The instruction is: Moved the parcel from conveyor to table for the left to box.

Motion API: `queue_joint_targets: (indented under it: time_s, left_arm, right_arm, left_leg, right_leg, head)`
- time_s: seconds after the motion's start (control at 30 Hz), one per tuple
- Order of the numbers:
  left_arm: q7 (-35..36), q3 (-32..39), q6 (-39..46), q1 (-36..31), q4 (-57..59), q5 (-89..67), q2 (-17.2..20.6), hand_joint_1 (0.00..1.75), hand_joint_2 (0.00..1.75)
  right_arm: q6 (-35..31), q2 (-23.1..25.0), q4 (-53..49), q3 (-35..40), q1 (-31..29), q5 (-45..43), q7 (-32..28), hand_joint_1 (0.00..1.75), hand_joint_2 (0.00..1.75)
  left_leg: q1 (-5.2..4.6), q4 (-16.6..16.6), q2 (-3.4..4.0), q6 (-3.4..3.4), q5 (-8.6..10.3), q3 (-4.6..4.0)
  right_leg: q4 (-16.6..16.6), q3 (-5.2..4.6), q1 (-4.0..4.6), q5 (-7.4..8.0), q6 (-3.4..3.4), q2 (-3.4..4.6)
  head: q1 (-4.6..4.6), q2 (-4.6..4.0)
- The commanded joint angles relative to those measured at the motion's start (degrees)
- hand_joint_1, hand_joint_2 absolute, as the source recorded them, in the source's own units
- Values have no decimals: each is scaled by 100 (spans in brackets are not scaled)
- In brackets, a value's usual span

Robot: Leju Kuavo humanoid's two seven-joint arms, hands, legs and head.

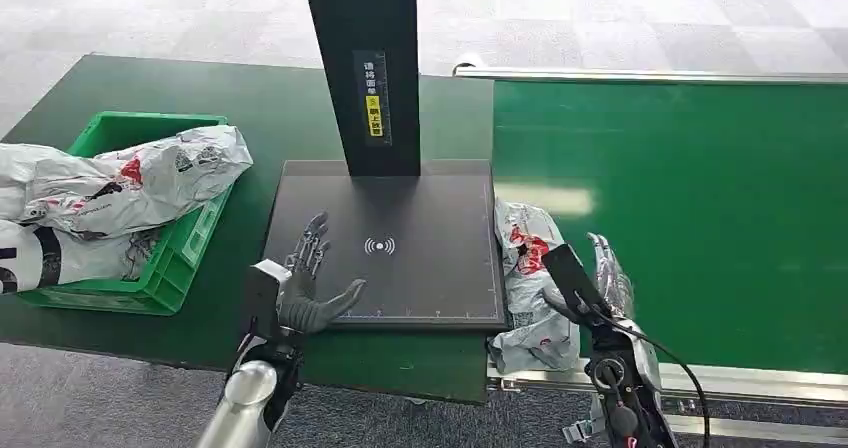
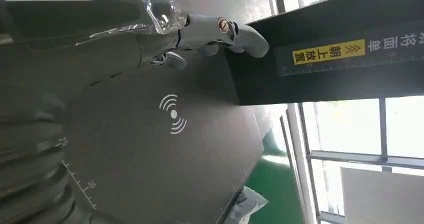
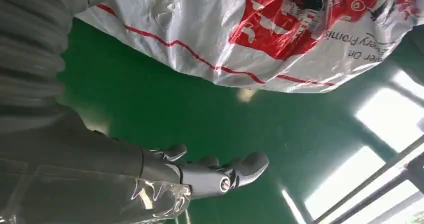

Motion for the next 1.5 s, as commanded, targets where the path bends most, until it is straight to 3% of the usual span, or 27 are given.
queue_joint_targets:
  time_s: [0.03, 0.1, 0.57, 0.6, 0.63, 1.37, 1.5]
  left_arm:
    - [109, -153, -79, -210, 489, 5, 22, 0, 175]
    - [114, -180, -78, -228, 542, -7, 3, 0, 175]
    - [129, -198, -82, -290, 749, -95, -48, 0, 175]
    - [122, -175, -66, -279, 734, -95, -49, 0, 175]
    - [120, -167, -61, -278, 730, -96, -44, 0, 175]
    - [97, -25, 6, -137, 589, -121, -31, 0, 175]
    - [74, 20, 28, -55, 503, -124, -29, 0, 175]
  right_arm:
    - [981, -191, 1118, 64, -118, 286, 356, 0, 175]
    - [1083, -241, 1307, 196, -124, 650, 479, 0, 175]
    - [1669, -253, 2070, 401, -249, 676, 158, 0, 175]
    - [1650, -245, 2117, 396, -291, 658, 93, 61, 175]
    - [1644, -241, 2121, 395, -314, 654, 84, 175, 175]
    - [1250, -79, 1910, 199, -538, 427, -225, 175, 175]
    - [941, 15, 1670, 7, -540, 50, -660, 175, 175]
  left_leg:
    - [0, -10, -10, 4, 4, 13]
    - [0, -12, -10, 4, 4, 17]
    - [1, -14, -16, 4, 7, 23]
    - [1, -12, -14, 3, 6, 24]
    - [3, -6, -7, 2, 2, 24]
    - [0, -8, 3, 2, 1, 40]
    - [-1, -10, 7, 2, 1, 38]
  right_leg:
    - [-13, 17, 1, 2, 2, -13]
    - [-16, 22, 1, 2, 2, -14]
    - [-18, 28, 2, 2, 0, -20]
    - [-16, 29, 2, 2, 0, -17]
    - [-10, 26, 3, 1, 0, -9]
    - [-9, 41, 0, 1, 0, 0]
    - [-10, 37, 0, 2, -1, 3]
  head:
    - [0, 0]
    - [0, 0]
    - [0, 0]
    - [2, 0]
    - [2, 0]
    - [2, 0]
    - [2, 0]
